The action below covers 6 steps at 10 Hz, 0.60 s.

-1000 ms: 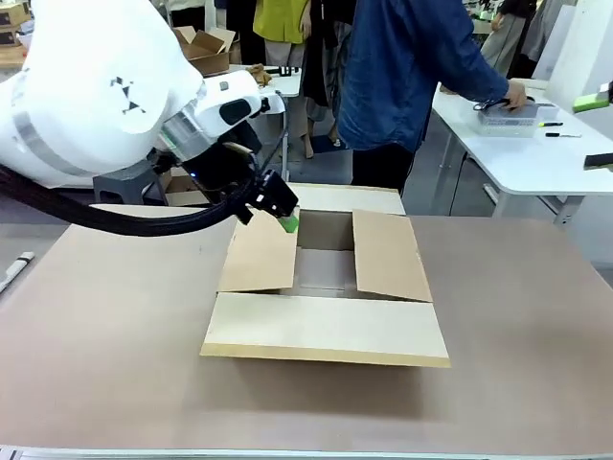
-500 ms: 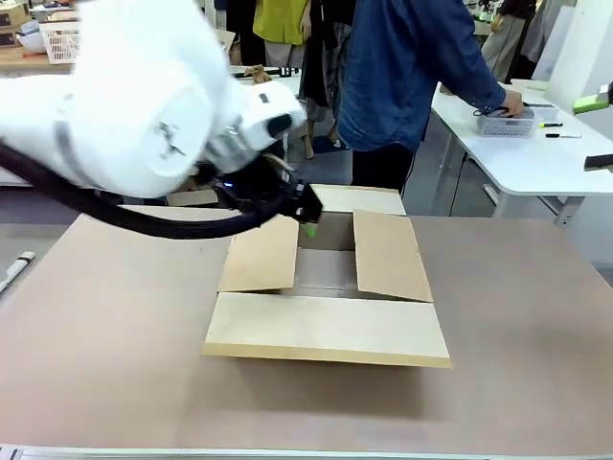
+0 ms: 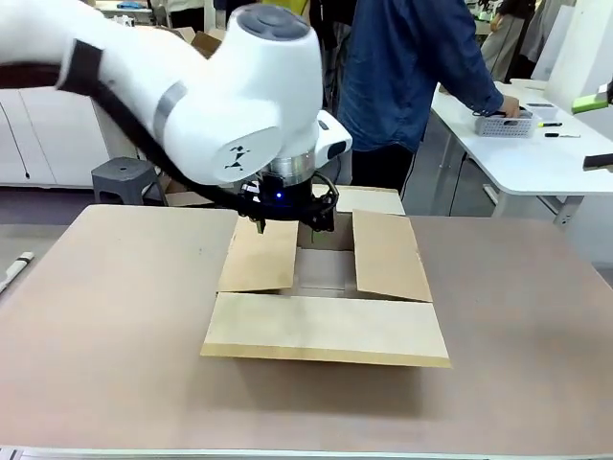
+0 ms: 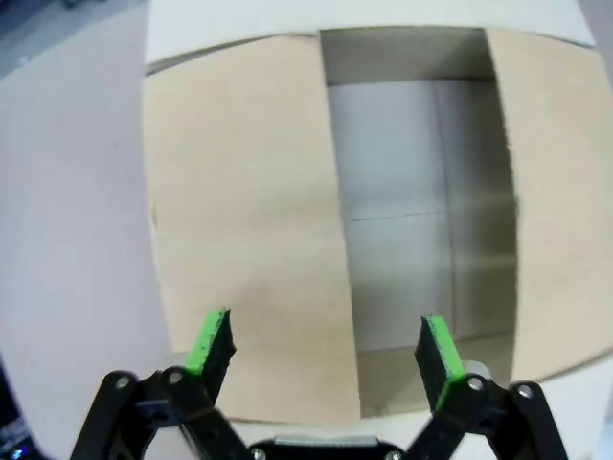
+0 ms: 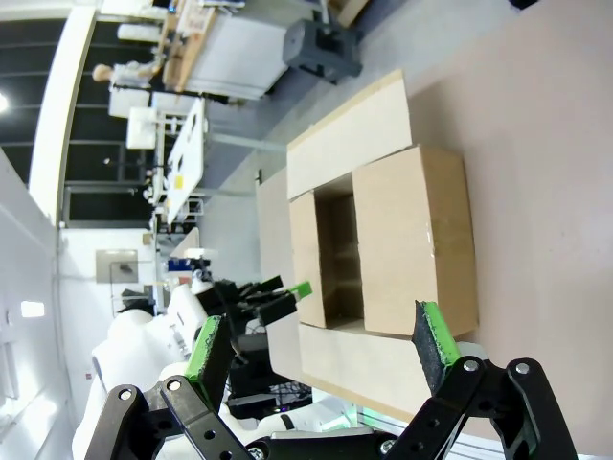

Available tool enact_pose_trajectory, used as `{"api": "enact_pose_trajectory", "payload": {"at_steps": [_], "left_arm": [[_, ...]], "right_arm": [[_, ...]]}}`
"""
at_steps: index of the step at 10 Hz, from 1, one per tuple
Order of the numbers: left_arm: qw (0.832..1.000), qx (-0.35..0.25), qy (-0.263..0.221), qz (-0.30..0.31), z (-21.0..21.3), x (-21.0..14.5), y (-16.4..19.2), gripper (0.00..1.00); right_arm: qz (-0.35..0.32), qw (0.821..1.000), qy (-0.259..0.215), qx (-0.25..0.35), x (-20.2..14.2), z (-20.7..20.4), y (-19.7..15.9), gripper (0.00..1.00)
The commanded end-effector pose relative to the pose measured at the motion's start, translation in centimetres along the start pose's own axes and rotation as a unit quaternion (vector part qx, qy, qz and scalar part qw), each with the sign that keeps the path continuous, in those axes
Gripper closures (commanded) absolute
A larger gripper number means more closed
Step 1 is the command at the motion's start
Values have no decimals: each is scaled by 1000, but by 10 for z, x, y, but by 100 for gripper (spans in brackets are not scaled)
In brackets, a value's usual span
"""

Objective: Pack the gift set into the box.
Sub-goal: Place both hands on the side flaps of the Package Box and spread them outward.

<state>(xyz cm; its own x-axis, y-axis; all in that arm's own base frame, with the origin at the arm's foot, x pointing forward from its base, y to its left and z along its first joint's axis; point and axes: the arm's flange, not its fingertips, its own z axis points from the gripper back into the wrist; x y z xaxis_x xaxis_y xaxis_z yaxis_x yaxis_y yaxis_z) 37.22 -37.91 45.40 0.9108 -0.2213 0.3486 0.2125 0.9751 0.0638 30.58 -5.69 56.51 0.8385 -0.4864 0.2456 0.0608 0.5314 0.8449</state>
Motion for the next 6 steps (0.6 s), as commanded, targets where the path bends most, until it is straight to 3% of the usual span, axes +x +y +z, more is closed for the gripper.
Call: {"api": "enact_pose_trajectory", "payload": {"at_steps": [1,6], "left_arm": [[999,12,35,14,-14,18,-33,0],[990,120,52,55,-50,28,-46,0]], "right_arm": [[8,1000,-1,12,3,0,1,0],[8,1000,-1,12,3,0,1,0]]}}
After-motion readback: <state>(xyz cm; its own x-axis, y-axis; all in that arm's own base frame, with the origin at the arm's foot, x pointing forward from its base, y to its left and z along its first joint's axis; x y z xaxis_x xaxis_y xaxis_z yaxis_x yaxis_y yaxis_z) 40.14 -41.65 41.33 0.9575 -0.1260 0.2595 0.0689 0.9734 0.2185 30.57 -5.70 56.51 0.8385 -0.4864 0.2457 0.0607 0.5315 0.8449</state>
